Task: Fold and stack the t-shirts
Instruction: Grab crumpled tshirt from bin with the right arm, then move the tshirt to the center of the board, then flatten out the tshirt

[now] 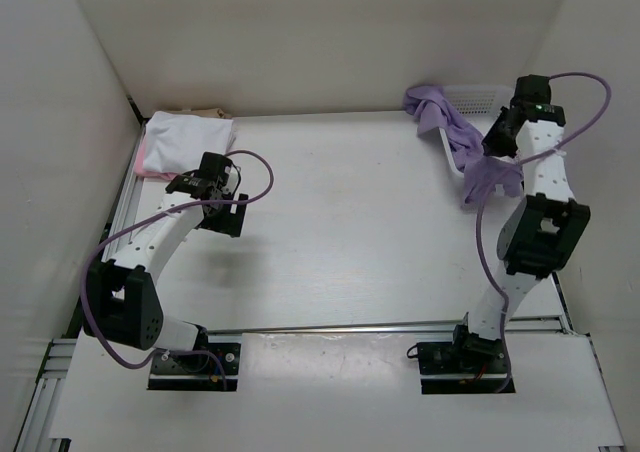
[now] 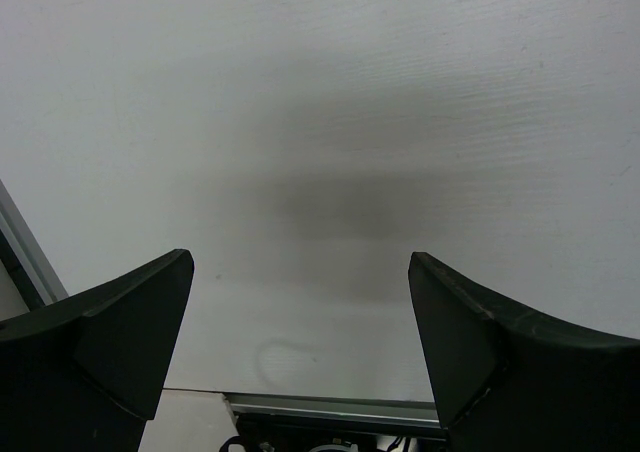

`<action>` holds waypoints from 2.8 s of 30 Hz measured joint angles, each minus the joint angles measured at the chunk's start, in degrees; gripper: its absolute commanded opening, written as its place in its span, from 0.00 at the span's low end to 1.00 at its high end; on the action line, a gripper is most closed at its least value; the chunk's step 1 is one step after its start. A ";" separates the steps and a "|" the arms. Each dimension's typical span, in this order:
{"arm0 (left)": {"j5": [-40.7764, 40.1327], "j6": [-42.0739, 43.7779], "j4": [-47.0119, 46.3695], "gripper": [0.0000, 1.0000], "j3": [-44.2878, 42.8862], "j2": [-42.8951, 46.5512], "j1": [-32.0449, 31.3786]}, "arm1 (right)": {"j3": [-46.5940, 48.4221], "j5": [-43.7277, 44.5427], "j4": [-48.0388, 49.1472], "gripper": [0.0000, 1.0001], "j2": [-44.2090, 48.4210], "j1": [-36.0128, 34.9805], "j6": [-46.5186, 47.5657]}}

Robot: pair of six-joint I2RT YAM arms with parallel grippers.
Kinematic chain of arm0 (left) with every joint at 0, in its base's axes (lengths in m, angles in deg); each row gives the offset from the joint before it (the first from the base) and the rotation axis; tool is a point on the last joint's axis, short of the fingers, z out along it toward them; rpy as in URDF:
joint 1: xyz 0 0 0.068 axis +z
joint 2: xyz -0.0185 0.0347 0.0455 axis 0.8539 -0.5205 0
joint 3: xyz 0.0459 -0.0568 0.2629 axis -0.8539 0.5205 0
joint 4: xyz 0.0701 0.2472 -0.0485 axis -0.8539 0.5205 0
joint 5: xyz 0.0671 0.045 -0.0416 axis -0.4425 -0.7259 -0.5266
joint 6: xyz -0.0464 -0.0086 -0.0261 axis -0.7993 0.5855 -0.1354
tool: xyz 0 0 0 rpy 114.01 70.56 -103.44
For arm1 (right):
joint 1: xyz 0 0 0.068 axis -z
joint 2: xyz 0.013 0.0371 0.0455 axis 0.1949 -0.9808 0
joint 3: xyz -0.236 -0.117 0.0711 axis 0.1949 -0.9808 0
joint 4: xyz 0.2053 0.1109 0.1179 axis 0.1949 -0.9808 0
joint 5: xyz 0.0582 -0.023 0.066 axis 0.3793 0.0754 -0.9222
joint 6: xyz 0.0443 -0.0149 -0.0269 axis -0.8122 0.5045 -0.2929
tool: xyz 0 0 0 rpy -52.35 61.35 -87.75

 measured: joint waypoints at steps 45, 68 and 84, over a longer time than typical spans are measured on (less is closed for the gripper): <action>-12.50 -0.02 -0.13 1.00 -19.93 -10.95 2.03 | 7.69 5.42 8.09 0.68 -9.88 -34.03 -16.52; 16.63 -0.17 -9.62 0.45 -0.02 -20.17 -50.88 | -45.05 8.79 9.42 0.65 16.55 -24.22 -18.03; 11.85 -0.02 -5.51 0.73 -3.45 -10.49 -8.17 | -51.78 5.46 16.06 0.07 15.37 -24.79 -17.90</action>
